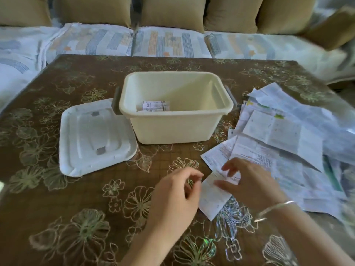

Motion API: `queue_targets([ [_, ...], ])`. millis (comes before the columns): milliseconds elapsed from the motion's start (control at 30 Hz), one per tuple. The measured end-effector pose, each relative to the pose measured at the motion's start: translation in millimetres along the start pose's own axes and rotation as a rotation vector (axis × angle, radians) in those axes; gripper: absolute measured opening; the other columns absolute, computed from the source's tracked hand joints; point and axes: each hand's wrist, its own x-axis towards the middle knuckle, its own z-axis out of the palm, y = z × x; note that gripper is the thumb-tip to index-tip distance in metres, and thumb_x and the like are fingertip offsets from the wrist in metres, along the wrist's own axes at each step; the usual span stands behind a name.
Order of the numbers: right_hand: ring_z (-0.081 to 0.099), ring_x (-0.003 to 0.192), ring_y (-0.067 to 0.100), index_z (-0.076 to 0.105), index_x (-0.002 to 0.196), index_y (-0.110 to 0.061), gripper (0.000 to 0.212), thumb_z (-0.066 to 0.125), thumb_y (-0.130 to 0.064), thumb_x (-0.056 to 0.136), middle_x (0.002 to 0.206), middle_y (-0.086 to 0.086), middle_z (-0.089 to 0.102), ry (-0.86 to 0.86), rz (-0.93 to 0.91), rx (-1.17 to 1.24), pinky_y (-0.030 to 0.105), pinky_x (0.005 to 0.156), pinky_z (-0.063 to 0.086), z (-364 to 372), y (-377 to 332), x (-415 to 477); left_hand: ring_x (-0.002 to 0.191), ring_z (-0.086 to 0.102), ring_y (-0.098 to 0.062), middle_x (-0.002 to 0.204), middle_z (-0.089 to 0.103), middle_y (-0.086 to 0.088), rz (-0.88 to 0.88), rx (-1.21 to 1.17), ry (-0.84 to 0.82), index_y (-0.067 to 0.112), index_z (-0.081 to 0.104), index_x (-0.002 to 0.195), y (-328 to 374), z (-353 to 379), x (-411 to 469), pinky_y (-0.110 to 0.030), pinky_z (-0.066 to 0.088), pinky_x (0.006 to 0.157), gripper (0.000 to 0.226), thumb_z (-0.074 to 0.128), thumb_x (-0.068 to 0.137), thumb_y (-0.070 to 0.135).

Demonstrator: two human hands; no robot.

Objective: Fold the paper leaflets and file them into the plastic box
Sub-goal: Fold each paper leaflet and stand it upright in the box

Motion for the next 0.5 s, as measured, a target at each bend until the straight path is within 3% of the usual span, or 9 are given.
queue_targets([
  [100, 0.056, 0.103, 0.012, 0.043, 0.120, -0.034, 0.063, 0.068, -0.063, 0.071, 0.116, -0.012, 0.052, -0.002, 0.058, -0.060, 0.033, 0.085, 0.049, 11, -1, -9, 0.083, 0.062, 0.001, 0.100, 0.065, 0.023, -0.009, 0.057, -0.054, 0.032, 0.065, 0.108, 0, 10, -11, -0.020, 0.052, 0.071, 0.020, 0.065, 0.090, 0.023],
  [200, 0.055, 0.105, 0.015, 0.041, 0.121, -0.032, 0.067, 0.071, -0.062, 0.069, 0.114, -0.008, 0.057, 0.005, 0.084, -0.034, 0.031, 0.084, 0.046, 14, 0, -10, 0.084, 0.061, 0.004, 0.104, 0.064, 0.022, -0.005, 0.081, -0.067, 0.031, 0.064, 0.111, 3, 11, -17, -0.017, 0.051, 0.074, 0.023, 0.066, 0.089, 0.024],
  [400, 0.052, 0.077, 0.006, 0.058, 0.095, -0.030, 0.032, 0.074, -0.048, 0.074, 0.086, -0.014, 0.056, 0.038, -0.008, 0.126, 0.024, 0.070, 0.045, 15, -2, -18, 0.079, 0.059, 0.003, 0.119, 0.056, 0.021, -0.062, 0.073, -0.063, 0.035, 0.052, 0.129, 0, 7, -20, -0.017, 0.051, 0.076, 0.044, 0.068, 0.088, 0.026],
  [500, 0.050, 0.058, 0.000, 0.057, 0.074, -0.027, 0.022, 0.075, -0.040, 0.075, 0.069, -0.010, 0.060, 0.068, -0.076, 0.293, 0.015, 0.053, 0.038, 15, 1, -20, 0.078, 0.061, 0.006, 0.115, 0.063, 0.020, -0.099, 0.002, -0.056, 0.030, 0.052, 0.135, -1, 4, -16, -0.013, 0.051, 0.072, 0.049, 0.069, 0.089, 0.026],
])
